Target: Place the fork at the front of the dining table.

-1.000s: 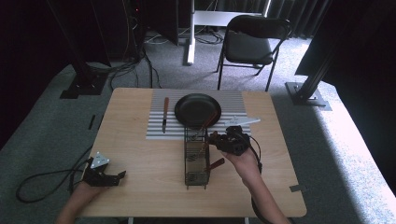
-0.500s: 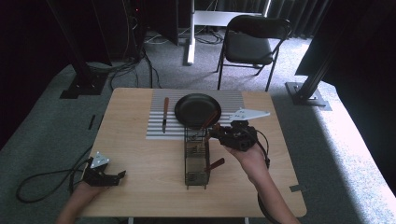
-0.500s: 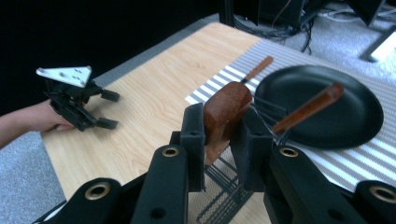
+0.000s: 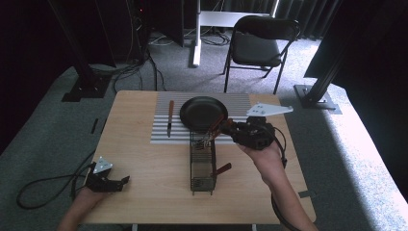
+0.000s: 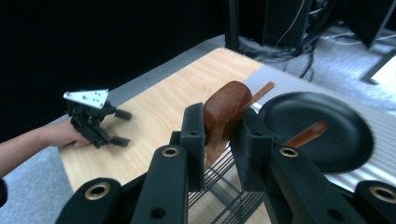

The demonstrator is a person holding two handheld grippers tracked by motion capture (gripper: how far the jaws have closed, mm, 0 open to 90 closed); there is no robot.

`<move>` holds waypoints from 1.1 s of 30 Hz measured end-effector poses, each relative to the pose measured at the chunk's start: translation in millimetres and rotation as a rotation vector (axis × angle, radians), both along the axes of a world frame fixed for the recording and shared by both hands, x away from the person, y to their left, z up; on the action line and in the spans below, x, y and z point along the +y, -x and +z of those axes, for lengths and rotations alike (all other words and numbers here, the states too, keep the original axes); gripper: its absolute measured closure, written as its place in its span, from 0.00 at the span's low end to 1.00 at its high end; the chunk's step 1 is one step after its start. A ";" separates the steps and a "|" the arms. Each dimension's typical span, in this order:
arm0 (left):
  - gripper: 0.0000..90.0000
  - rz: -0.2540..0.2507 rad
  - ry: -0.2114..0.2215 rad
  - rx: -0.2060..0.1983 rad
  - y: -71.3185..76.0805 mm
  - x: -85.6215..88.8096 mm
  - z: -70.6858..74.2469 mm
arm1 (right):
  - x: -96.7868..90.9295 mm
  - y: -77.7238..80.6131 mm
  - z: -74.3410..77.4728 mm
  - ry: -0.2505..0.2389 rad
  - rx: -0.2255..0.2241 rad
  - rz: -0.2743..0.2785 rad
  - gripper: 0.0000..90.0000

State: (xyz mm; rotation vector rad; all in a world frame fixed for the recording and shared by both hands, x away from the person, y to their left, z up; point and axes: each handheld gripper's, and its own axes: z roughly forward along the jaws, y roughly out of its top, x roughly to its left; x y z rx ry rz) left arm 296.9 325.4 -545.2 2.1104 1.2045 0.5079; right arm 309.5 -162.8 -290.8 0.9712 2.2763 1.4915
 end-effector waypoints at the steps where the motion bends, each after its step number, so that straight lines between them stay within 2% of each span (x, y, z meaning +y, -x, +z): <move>1: 0.10 0.000 0.000 0.000 0.0 0.0 0.0 | -1.3 0.5 2.2 0.001 -0.006 -0.003 0.84; 7: 0.10 0.001 0.001 0.001 0.1 -0.1 0.0 | -15.9 4.0 15.2 -0.005 -0.035 -0.029 0.84; 9: 0.10 0.001 0.002 0.001 0.1 -0.1 0.0 | -26.3 3.7 19.0 -0.009 -0.039 -0.054 0.84; 16: 0.10 0.000 0.001 0.000 0.0 0.0 0.0 | -52.2 -3.1 18.4 -0.003 -0.031 -0.122 0.84; 23: 0.10 0.001 0.002 0.000 0.1 -0.1 -0.1 | -72.7 -21.3 3.6 0.013 0.010 -0.199 0.84; 28: 0.10 0.001 0.001 -0.001 0.0 -0.1 0.0 | -80.8 -39.5 -12.5 0.050 0.034 -0.266 0.84; 33: 0.10 0.000 0.001 -0.001 0.0 0.0 0.0 | -81.0 -59.3 -30.5 0.096 0.048 -0.327 0.84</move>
